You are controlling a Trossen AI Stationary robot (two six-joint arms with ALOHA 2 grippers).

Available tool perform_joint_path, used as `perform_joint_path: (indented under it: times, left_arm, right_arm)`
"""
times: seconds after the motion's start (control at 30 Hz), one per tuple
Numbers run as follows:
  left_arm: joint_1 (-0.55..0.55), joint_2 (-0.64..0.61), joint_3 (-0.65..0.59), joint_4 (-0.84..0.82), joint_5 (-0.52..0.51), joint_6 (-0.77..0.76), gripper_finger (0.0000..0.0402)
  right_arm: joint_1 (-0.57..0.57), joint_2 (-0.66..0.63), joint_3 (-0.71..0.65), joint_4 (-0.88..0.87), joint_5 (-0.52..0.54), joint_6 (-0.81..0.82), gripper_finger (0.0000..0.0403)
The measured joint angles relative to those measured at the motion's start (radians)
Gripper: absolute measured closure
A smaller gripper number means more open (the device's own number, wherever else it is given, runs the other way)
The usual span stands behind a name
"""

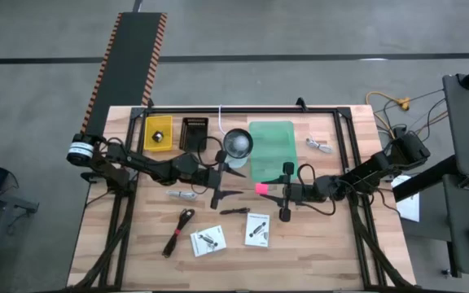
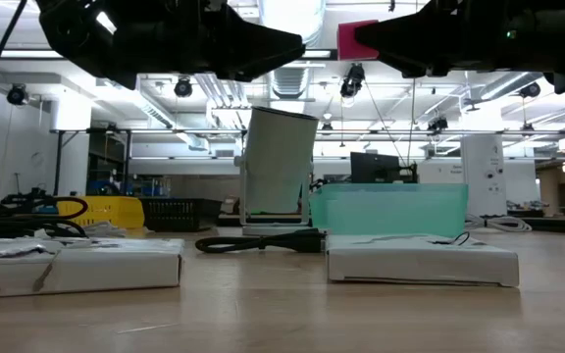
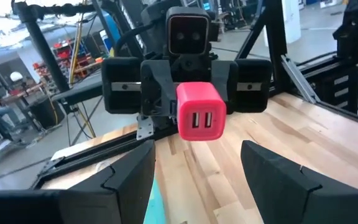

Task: Pick and place items into bin
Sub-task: Put the pink charger adapter into the yellow bin

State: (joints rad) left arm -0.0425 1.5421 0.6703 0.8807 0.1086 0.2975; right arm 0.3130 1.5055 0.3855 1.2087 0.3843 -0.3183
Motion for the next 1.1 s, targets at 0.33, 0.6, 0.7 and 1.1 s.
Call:
perform_joint_path:
  times: [0.33, 0.6, 0.7, 1.1]
  left_arm:
    - [-0.006, 0.115, 0.082, -0.002, -0.003, -0.029, 0.0181]
    - [-0.006, 0.175, 0.156, -0.001, 0.001, -0.029, 0.0181]
    - [-0.007, 0.178, 0.168, 0.003, 0.002, -0.029, 0.0181]
    - [-0.009, 0.180, 0.169, 0.016, 0.001, -0.029, 0.0181]
  right_arm:
    - [0.000, 0.000, 0.001, 0.000, 0.000, -0.002, 0.0261]
    - [0.000, 0.000, 0.001, -0.008, 0.000, -0.005, 0.0261]
    - [0.001, 0.000, 0.001, -0.008, 0.002, -0.008, 0.0261]
    - [0.001, 0.000, 0.000, -0.008, 0.002, -0.022, 0.0261]
